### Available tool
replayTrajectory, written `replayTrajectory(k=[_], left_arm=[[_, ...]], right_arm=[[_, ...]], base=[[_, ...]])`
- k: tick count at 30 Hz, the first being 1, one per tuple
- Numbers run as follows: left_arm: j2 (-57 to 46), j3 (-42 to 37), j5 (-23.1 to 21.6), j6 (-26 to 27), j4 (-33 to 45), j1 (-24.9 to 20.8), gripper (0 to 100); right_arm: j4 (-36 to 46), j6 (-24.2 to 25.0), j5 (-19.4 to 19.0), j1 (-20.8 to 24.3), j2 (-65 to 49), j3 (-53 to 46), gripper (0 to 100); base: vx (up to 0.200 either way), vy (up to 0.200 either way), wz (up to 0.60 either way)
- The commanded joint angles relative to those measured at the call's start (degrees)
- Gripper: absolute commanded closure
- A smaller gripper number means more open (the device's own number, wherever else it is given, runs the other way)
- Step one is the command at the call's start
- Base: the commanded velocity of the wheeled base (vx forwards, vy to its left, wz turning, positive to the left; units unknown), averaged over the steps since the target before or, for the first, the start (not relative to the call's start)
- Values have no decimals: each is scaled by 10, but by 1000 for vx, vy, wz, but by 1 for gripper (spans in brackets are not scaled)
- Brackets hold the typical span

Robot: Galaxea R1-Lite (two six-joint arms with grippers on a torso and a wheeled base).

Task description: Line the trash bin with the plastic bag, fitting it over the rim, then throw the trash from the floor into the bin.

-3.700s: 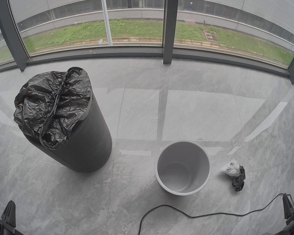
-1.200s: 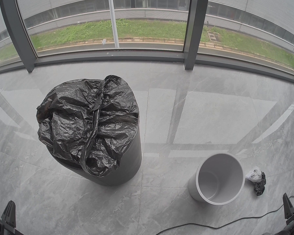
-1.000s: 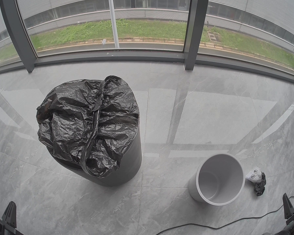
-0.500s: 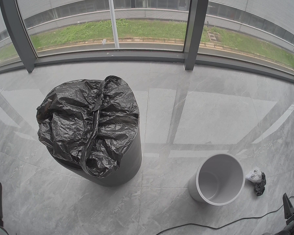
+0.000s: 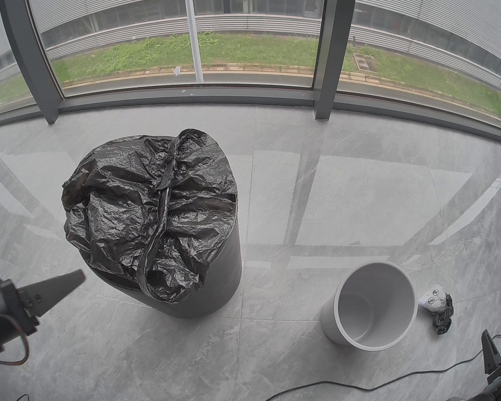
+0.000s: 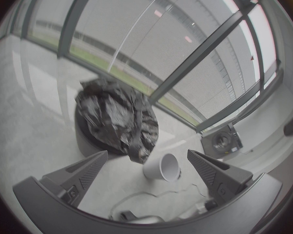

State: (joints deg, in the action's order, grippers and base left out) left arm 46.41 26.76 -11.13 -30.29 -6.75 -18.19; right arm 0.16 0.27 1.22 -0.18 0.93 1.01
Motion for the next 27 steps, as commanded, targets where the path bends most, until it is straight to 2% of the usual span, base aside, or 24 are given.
replayTrajectory(k=[1,4,7,14,21,27], left_arm=[[228,59,-62,-136,2,-63,0],[263,72,-57,-192,-4,-62,0],[285,68,-57,-215,-12,-62,0],[304,64,-61,-216,-17,-62,0],[353,63,-58,-216,-112,-45,0],[366,64,-57,-214,-120,-41,0]], right_arm=[[0,-1,-1,0,-8,-9,0],[1,-1,-1,0,-8,-9,0],[2,0,0,1,-8,-9,0],[2,0,0,1,-8,-9,0],[2,-3,-2,1,-8,-9,0],[2,-3,-2,1,-8,-9,0]], base=[[0,0,0],[0,0,0],[0,0,0],[0,0,0],[0,0,0],[0,0,0]])
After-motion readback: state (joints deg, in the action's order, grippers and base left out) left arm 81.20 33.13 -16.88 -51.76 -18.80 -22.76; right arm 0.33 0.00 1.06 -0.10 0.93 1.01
